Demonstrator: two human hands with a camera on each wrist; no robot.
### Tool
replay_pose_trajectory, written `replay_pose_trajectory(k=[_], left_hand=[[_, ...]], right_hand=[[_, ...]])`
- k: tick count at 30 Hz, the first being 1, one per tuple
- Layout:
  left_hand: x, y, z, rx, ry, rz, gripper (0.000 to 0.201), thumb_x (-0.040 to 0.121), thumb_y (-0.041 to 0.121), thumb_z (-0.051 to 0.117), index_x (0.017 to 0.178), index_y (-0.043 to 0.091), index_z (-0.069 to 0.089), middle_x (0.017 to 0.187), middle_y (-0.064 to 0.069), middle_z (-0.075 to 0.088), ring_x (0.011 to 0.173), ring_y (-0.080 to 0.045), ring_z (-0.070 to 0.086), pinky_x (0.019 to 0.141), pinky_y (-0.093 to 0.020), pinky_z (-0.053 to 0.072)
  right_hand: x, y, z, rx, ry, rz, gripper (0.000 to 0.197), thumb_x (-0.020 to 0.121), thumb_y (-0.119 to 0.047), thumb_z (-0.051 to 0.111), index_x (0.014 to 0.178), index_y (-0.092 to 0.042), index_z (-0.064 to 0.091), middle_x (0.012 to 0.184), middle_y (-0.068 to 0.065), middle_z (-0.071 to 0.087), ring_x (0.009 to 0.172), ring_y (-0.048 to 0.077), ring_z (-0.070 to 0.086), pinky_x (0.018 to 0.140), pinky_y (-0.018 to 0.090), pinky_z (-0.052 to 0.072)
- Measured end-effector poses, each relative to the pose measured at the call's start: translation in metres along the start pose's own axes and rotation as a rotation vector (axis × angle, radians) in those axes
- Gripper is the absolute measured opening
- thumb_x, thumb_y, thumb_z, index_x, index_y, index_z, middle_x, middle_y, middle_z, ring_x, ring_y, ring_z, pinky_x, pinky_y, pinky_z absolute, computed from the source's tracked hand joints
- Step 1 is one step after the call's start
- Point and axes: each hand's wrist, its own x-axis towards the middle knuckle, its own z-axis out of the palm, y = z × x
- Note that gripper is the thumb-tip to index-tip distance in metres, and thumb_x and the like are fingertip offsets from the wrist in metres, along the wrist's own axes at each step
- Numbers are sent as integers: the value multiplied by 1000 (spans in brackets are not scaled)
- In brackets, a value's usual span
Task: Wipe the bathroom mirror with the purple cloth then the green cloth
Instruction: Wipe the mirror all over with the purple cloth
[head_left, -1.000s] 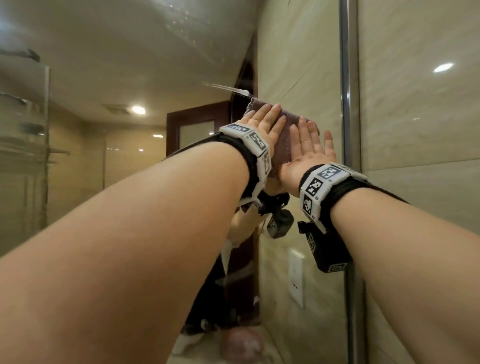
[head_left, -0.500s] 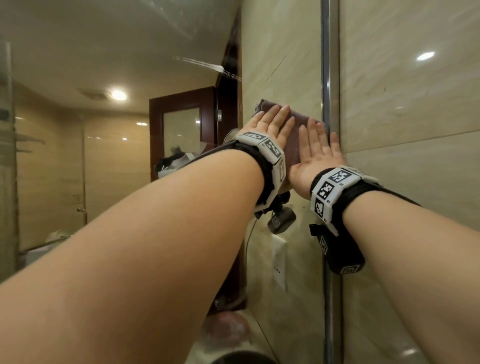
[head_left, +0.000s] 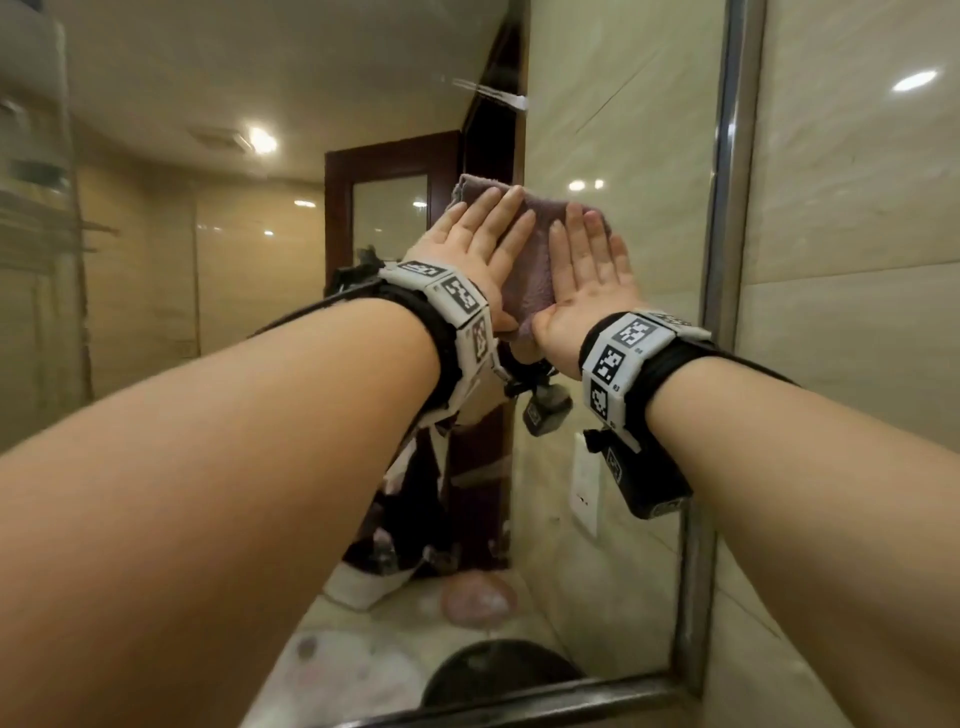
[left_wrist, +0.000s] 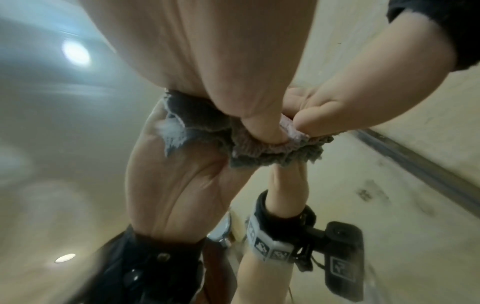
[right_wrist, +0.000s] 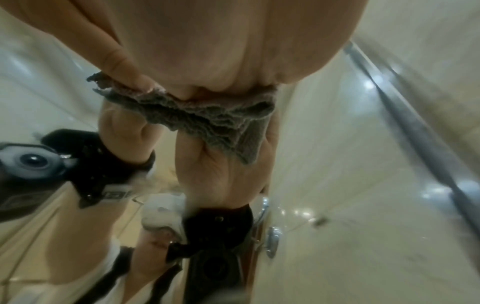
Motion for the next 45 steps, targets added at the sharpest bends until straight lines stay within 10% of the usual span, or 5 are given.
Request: replay_pose_trajectory(k=[21,45], left_hand=[[-146,-154,68,-60,-161,-260,95,89,63,34,125,19,-42,130,0,-50,137,-18,-31,104,-30,-22],[-17,-179,-18,-78,150,-292,105,83,59,53,148,15,-16,154,-7,-23,143,-23,-16,116,-35,-2]], right_hand=[[-27,-199,-14,64,165,-376,77,93,-36,29,144,-9,-23,151,9,-31,138,24,-28,109,38,-22],[83,-125,-95,-41,438,-275,80,91,-52,31,149,-17,-11,156,1,-19,142,17,-19,109,42,-21]])
